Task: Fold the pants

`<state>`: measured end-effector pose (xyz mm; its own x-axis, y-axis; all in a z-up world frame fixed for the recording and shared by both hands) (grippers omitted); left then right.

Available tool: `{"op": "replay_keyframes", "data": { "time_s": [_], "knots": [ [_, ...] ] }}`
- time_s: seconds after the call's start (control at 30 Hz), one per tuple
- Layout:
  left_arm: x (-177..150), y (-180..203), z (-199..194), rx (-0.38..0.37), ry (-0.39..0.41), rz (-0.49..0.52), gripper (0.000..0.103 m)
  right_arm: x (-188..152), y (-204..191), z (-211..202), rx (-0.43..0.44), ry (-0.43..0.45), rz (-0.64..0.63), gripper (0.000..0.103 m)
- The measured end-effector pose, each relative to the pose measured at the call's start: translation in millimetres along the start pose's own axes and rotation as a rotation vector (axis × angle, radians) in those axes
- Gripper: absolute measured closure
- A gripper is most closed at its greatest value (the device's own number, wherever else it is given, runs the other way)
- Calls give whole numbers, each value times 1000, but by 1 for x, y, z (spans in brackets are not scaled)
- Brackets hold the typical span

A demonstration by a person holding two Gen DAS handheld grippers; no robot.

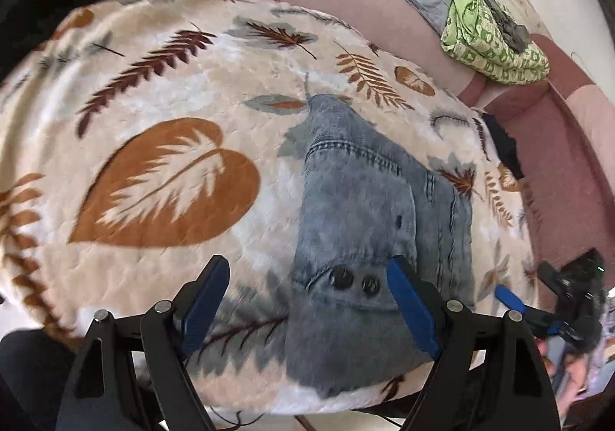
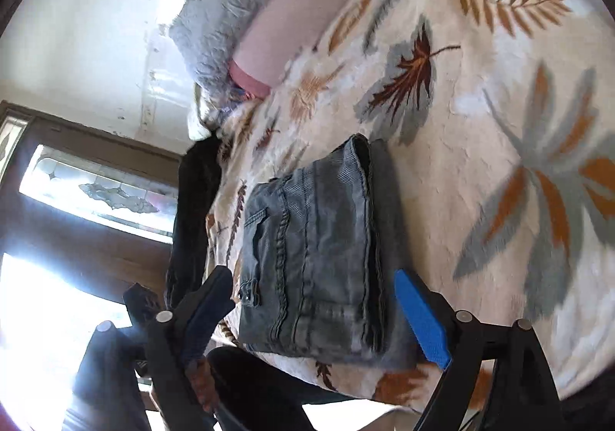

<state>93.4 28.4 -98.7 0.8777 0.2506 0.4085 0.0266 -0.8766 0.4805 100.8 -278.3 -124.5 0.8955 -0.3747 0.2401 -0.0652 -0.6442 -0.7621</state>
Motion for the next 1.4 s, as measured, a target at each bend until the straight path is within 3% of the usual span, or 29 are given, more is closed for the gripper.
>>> {"op": "replay_keyframes", "data": {
  "time_s": [0.13,0.2,0.27,0.4,0.53,0.63,0.67,0.7,0.73,0.8,1.0,1.17,1.3,1.4],
  "knots": [
    [11,8,22,-128,-64,-15,18,22,10,27,11,-87,50,15],
    [14,5,35,-133,-82,-34,18,24,13,45,8,-144,66,15],
    [12,3,51,-144,-130,-57,19,20,20,62,-47,-193,70,15],
    [10,13,54,-152,-111,-6,19,14,2,68,-65,-192,10,15],
    [9,19,60,-92,-96,36,46,5,-1,81,-193,-202,-73,23],
    [10,20,58,-73,-80,47,60,7,2,84,-201,-221,-68,24],
    [10,22,57,-53,-73,70,63,7,3,83,-217,-222,-74,28],
    [9,21,53,-31,-66,97,64,7,1,82,-265,-222,-102,41],
    [9,25,52,-7,-57,125,67,5,-3,80,-316,-214,-147,56],
    [8,35,46,54,-30,198,73,1,-13,74,-349,-195,-206,71],
    [32,66,14,111,93,356,78,22,-66,44,-318,-60,-310,90],
    [87,84,-10,105,235,418,78,65,-108,32,-268,47,-366,90],
    [122,84,-10,66,291,421,78,97,-132,32,-253,124,-392,90],
    [134,76,10,65,305,431,77,114,-124,54,-257,136,-379,90]
  ]
}}
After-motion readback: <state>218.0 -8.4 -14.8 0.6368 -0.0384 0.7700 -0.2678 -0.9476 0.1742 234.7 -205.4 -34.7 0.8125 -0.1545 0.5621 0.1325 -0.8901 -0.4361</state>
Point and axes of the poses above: each gripper's, at about its wrist camera, not at the fingertips, and z roughly the way its jaws point, y to its right, x to its top, the point moved 6 cm from there along z, roughly the way its jaws point, and after that the axes turned 5 degrees about -x, right-handed, at the moved point
